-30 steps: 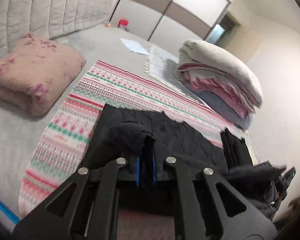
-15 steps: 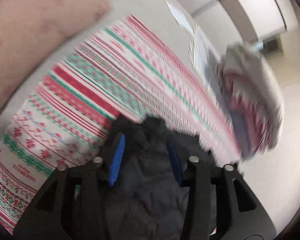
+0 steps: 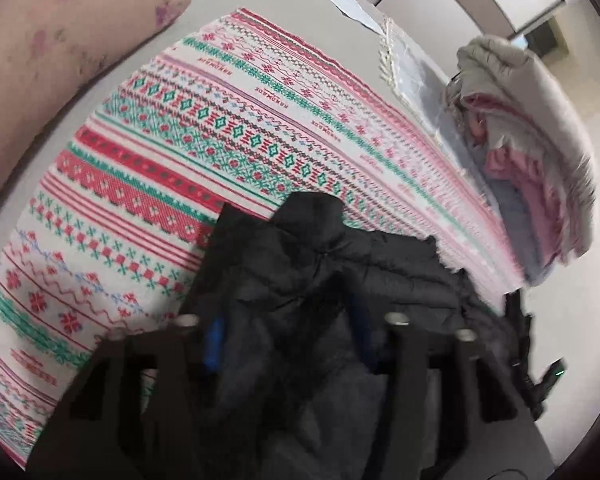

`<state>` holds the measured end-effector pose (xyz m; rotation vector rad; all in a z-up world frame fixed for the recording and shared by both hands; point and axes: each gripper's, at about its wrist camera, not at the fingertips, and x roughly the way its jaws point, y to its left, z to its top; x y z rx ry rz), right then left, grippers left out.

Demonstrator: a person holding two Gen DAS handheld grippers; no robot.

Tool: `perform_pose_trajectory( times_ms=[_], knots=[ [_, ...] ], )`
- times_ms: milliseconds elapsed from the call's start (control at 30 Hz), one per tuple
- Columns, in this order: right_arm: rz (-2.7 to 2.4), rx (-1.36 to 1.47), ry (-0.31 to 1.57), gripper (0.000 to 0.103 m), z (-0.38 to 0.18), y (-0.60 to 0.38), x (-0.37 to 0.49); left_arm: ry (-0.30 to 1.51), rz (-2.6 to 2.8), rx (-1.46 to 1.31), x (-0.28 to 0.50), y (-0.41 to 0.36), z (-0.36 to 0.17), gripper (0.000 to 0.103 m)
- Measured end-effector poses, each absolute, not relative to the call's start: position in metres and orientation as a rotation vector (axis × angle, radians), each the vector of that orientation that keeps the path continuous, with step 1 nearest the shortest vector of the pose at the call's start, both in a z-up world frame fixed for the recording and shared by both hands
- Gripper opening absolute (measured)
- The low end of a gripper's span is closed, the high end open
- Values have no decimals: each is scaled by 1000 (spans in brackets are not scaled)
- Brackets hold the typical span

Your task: Fold large clothes

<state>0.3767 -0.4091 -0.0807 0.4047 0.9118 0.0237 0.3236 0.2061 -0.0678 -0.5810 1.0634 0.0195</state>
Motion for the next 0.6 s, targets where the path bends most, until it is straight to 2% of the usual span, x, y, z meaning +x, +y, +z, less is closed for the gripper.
perform_pose_trajectory(
  times_ms=[33,100,267,367,400,433,500,600],
  knots=[
    [24,392,915,15,-82,-409,378,1057,25,-569,324,206,-68,22],
    [27,395,910,12,-83,-413,378,1053,26,-574,325,209,-68,16],
    [61,526,838,14,-79,-431,364,1030,16,-574,324,211,-67,14],
    [71,562,775,24,-72,-441,353,1022,8,-577,319,215,-66,14],
    [77,570,757,31,-70,-445,351,1021,6,-582,320,215,-66,14],
    [85,573,752,46,-69,-446,351,1021,2,-582,320,215,-66,14],
    [112,533,765,69,-68,-439,356,1021,7,-565,322,212,-67,14],
    [125,368,864,69,-76,-412,371,1016,21,-536,323,204,-69,12]
  ],
)
